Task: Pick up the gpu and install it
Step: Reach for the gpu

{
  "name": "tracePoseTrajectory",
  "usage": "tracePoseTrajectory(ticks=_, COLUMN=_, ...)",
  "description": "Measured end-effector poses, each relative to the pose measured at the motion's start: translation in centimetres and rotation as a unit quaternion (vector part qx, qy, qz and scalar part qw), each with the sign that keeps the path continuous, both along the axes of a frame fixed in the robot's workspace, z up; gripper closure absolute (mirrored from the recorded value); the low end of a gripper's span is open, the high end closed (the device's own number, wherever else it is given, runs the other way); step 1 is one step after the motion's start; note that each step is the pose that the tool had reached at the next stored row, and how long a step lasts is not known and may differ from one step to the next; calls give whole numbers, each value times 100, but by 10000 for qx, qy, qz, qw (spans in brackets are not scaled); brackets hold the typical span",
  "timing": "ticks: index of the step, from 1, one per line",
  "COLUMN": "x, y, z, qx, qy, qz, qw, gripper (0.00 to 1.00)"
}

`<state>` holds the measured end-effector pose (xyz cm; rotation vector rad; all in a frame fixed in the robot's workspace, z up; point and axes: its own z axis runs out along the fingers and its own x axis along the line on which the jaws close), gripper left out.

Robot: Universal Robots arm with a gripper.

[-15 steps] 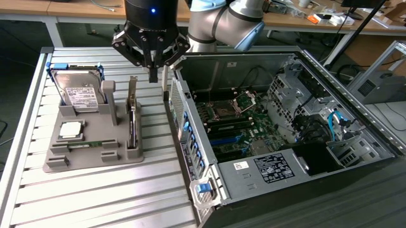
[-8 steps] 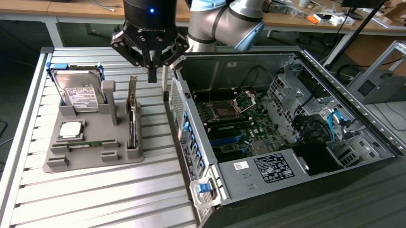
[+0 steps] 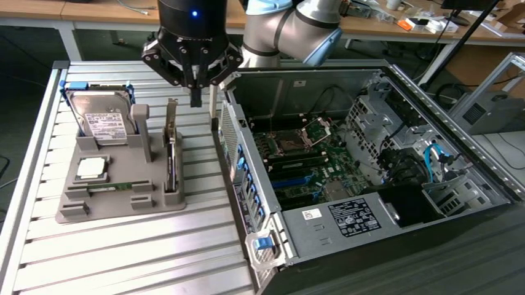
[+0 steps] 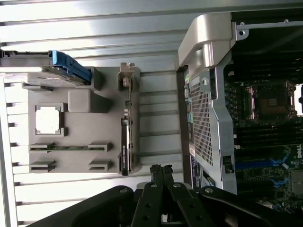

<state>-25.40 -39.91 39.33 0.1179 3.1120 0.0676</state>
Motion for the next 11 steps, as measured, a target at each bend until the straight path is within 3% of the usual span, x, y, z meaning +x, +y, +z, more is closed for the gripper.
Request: tracePoseTrajectory(ticks=11, x=-25, y=0, z=0, qx=0, qy=0, qz=0, qw=10000, gripper=89)
